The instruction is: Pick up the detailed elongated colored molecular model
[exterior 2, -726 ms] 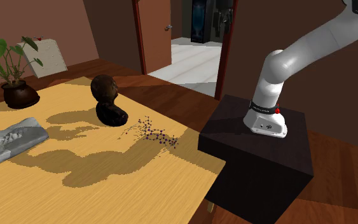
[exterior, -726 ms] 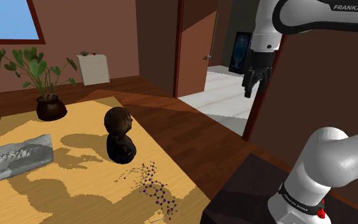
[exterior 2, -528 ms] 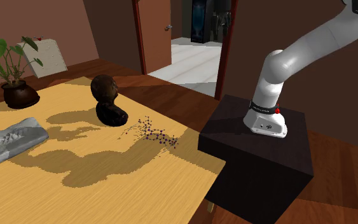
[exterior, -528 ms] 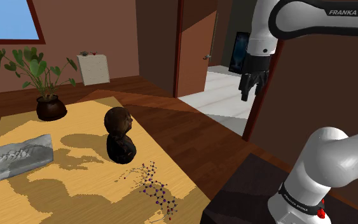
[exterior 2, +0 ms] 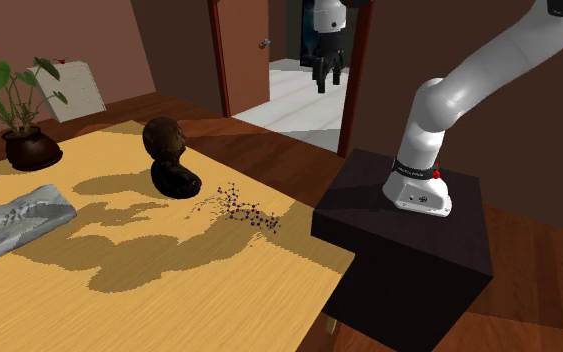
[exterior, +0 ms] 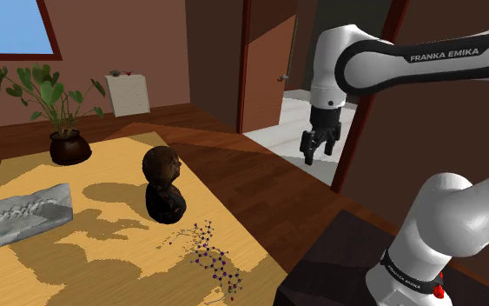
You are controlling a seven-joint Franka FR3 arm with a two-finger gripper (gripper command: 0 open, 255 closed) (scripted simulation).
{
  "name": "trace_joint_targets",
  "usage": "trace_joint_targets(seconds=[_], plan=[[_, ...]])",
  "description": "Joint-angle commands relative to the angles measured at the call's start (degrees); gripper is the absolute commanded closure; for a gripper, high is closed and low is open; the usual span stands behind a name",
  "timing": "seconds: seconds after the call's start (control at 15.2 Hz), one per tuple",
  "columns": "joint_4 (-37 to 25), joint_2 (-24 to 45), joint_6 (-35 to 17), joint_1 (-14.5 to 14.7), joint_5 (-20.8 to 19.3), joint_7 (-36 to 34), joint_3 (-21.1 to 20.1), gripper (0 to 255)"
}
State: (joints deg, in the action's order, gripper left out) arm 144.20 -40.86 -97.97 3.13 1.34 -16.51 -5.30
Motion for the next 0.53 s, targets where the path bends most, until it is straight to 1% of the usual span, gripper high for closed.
trace_joint_targets(seconds=[0.0, 0.46], plan=[[1.2, 2.5, -3.7, 0.6, 0.9, -1.6, -1.6, 0], [3.5, 13.4, -16.6, 2.6, 2.9, -7.2, -7.3, 0]])
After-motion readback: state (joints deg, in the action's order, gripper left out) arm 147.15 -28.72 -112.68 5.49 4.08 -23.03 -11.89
